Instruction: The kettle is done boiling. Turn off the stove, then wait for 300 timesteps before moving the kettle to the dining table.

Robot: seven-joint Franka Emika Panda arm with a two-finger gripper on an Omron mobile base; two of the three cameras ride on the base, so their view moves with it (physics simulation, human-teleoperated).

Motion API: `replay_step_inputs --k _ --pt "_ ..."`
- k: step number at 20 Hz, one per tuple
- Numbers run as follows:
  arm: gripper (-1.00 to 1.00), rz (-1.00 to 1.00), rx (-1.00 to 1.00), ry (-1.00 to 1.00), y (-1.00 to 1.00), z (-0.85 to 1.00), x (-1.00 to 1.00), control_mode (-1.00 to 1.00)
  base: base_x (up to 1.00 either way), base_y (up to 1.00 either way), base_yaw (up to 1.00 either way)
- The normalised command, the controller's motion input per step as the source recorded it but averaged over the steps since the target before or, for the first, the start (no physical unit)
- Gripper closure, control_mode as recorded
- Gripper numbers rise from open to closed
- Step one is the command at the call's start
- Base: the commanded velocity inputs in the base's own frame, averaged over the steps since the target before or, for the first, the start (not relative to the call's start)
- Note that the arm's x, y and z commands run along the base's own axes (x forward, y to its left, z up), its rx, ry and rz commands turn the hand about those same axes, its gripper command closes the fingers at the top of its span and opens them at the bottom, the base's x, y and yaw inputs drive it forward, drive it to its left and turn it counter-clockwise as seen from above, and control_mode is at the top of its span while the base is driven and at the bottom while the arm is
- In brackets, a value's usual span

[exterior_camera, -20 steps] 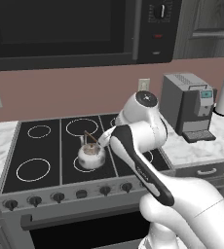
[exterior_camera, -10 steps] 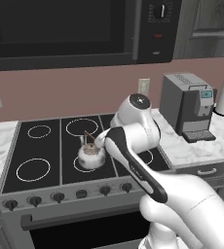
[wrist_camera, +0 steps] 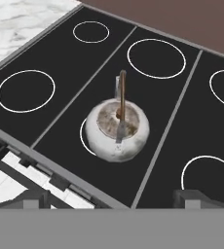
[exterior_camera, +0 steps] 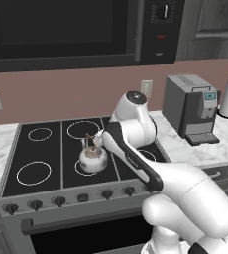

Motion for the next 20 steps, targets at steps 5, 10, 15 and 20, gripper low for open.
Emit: replay_step_inputs --k 5,10,15,20 --pt "-1.00 0.00 0.00 0.07 0.08 -0.17 0.26 -1.00 0.00 0.00 0.00" --pt "-1.00 0.00 0.00 0.05 0.08 -0.22 0.24 -1.00 0.00 0.00 0.00" --pt "-1.00 0.00 0.00 0.03 0.05 -0.22 0.19 -1.00 0.00 0.00 0.00" --pt "-1.00 0.00 0.00 0.00 0.05 -0.21 0.12 -1.00 0.00 0.00 0.00"
